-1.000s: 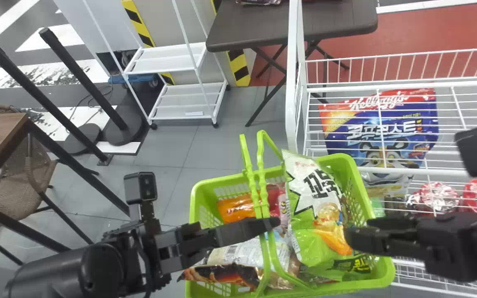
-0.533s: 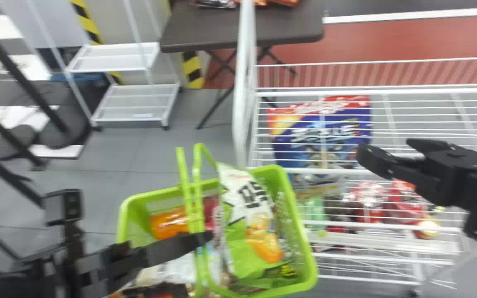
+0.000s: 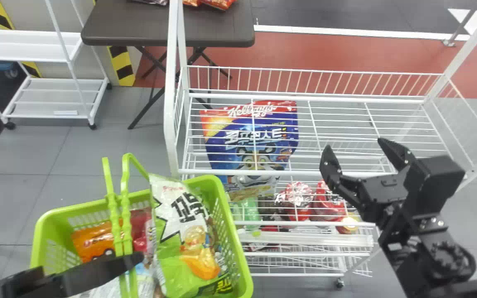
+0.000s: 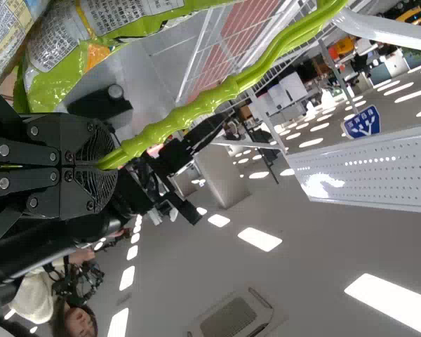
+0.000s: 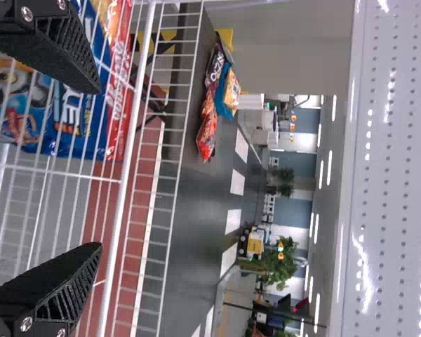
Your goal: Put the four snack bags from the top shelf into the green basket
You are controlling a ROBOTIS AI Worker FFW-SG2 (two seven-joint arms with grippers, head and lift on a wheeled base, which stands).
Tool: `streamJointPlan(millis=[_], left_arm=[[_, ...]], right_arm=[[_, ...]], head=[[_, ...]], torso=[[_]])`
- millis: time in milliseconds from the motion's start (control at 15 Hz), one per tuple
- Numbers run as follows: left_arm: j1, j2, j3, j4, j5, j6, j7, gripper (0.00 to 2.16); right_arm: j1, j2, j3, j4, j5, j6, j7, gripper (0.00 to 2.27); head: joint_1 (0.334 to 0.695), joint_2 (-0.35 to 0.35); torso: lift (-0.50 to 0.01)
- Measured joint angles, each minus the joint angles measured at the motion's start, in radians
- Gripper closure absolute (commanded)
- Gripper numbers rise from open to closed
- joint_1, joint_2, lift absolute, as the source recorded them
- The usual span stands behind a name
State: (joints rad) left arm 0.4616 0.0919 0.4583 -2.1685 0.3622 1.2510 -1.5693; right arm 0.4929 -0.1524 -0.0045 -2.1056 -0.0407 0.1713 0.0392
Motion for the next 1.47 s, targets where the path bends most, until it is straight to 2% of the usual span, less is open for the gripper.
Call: streamJointPlan(millis=[400,533,600,1000,1467], left_arm=[[0.056,-0.001,-0.001,-0.041,-0.004,0.000,0.000,2.15],[0.059,-0.001,-0.003,-0.046,-0.006,0.002,0.000,2.15],[0.061,-0.001,-0.004,-0.050,-0.007,0.003,0.000,2.15],[0.052,-0.001,-0.020,-0.058,-0.028,0.019,0.000,2.15],[0.038,-0.001,-0.013,-0.059,-0.038,0.047,0.000,2.15]], right_arm=[[0.104,0.068,-0.075,0.092,-0.009,-0.174,0.078,0.01],[0.130,0.130,-0.106,0.094,0.001,-0.220,0.111,0.01],[0.137,0.144,-0.122,0.094,0.012,-0.231,0.130,0.01],[0.151,0.152,-0.129,0.083,0.024,-0.234,0.132,0.01],[0.155,0.152,-0.109,0.070,0.028,-0.224,0.133,0.03]], head=[[0.695,-0.161],[0.695,-0.175],[0.695,-0.179],[0.695,-0.202],[0.695,-0.174]], torso=[[-0.005],[-0.005],[-0.005],[-0.005],[-0.005]])
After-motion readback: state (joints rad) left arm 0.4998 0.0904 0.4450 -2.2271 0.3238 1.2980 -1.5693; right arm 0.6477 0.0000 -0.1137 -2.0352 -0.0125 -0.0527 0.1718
